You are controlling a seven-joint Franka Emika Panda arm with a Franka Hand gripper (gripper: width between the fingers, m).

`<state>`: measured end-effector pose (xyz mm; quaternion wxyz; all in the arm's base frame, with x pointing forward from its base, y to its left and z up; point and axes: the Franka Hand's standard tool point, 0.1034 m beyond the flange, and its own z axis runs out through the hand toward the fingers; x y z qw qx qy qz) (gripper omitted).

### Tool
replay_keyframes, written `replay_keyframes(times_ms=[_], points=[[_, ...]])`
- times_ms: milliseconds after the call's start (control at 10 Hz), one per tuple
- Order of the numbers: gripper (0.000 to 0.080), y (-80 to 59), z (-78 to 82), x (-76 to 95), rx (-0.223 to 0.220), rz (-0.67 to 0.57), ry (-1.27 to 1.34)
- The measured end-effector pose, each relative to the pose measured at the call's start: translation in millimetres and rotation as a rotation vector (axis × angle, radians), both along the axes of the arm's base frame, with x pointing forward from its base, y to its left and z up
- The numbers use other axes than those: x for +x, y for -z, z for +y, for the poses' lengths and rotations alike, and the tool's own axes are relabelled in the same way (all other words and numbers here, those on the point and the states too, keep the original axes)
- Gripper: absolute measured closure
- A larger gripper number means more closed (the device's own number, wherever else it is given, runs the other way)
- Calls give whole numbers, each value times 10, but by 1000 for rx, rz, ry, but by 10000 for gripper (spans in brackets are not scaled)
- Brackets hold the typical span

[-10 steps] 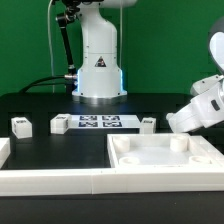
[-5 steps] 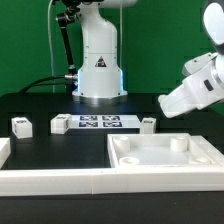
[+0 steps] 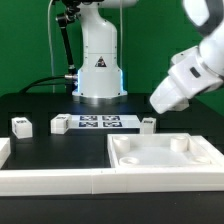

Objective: Assemble square table

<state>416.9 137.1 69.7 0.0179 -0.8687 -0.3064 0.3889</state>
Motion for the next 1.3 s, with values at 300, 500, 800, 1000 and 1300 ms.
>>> replay_keyframes(times_ms=[300, 500, 800, 1000, 1300], points=[[509, -303, -327, 243, 91, -144, 4], [509, -356, -429, 293, 142, -294, 45], [509, -318, -473, 358, 214, -448, 89], [509, -322, -504, 546, 269, -536, 127], [509, -262, -649, 675, 321, -703, 139]])
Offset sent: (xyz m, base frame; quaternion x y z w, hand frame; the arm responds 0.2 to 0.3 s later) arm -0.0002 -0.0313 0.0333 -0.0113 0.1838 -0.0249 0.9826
